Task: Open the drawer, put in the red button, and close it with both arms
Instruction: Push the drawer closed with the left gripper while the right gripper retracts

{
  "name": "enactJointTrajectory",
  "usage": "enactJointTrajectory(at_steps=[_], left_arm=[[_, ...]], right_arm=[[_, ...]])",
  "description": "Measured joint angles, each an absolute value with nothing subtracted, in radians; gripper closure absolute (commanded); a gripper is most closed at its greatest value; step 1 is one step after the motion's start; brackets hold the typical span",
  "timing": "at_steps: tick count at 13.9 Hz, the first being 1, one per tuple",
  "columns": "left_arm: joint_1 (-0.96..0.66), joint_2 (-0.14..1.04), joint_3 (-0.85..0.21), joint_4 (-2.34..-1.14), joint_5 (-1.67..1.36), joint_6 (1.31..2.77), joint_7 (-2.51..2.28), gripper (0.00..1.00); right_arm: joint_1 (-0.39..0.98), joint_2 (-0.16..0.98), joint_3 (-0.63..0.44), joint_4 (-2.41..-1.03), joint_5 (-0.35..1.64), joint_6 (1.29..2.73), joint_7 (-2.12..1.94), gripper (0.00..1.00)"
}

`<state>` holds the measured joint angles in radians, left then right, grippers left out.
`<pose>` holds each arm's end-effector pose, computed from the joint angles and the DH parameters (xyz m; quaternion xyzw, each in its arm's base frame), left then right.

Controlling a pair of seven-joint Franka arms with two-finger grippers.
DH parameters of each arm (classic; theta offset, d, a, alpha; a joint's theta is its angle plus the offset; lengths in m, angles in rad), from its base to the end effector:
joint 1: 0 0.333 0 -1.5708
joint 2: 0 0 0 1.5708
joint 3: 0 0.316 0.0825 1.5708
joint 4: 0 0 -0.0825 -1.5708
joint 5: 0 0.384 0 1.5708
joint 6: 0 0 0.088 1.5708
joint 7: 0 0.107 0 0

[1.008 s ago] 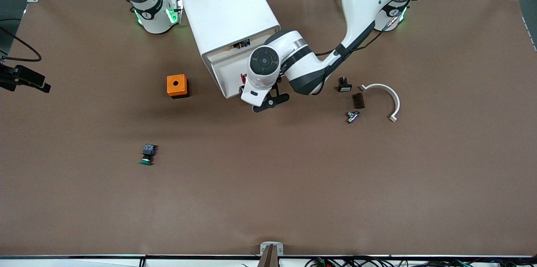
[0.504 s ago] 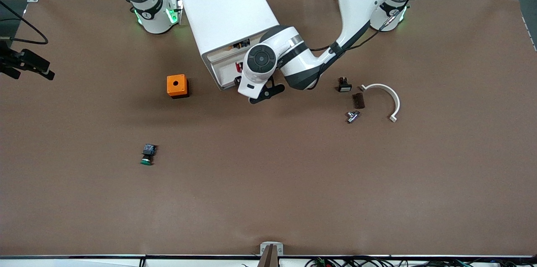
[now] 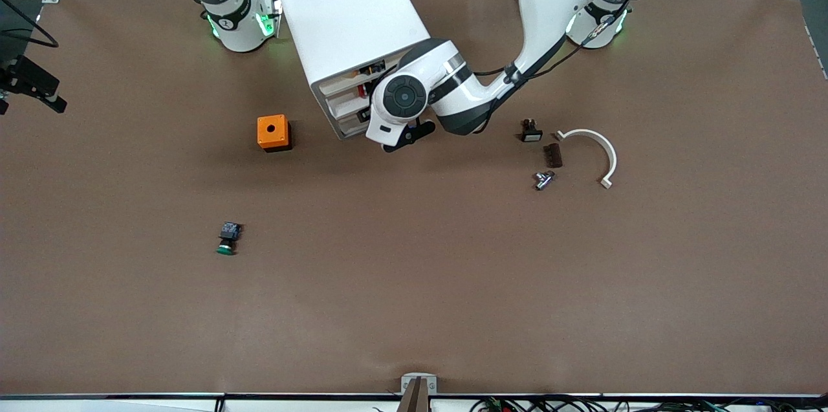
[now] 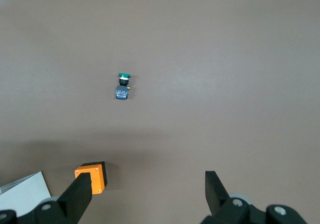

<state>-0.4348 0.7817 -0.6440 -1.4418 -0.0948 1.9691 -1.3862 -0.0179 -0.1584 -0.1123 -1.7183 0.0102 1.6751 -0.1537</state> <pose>0.4033 -0.5783 0.2908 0.9367 0.2258 -0.2653 0.0355 0.5099 -0.0707 0.6480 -0.9982 -0.0117 -0.0585 0.0057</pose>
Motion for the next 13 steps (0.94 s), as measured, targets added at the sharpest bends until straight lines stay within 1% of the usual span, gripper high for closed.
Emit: enactJointTrajectory(at_steps=[2,6,9,13], left_arm=[[-0.437,0.783,-0.645,-1.453,-0.133,1.970,-1.386,0.00],[-0.434,0.786,-0.642,-1.463,-0.182,1.979,-1.380,0.00],[-0.433,0.786,-0.642,-1.464,-0.186,1.982,-1.378,0.00],[-0.432,0.786,-0.642,-1.464,-0.187,1.987,-1.373,0.00]], right_arm=[[-0.009,-0.147,-0.111,-1.692,0.010,1.665,-0.156,0.00],[0.001,-0.096,-0.110,-1.641,0.009,1.621,-0.095,0.00],[0.006,-0.055,-0.110,-1.595,0.009,1.615,-0.088,0.00],[0.006,-0.007,-0.111,-1.574,0.009,1.583,-0.087,0.00]])
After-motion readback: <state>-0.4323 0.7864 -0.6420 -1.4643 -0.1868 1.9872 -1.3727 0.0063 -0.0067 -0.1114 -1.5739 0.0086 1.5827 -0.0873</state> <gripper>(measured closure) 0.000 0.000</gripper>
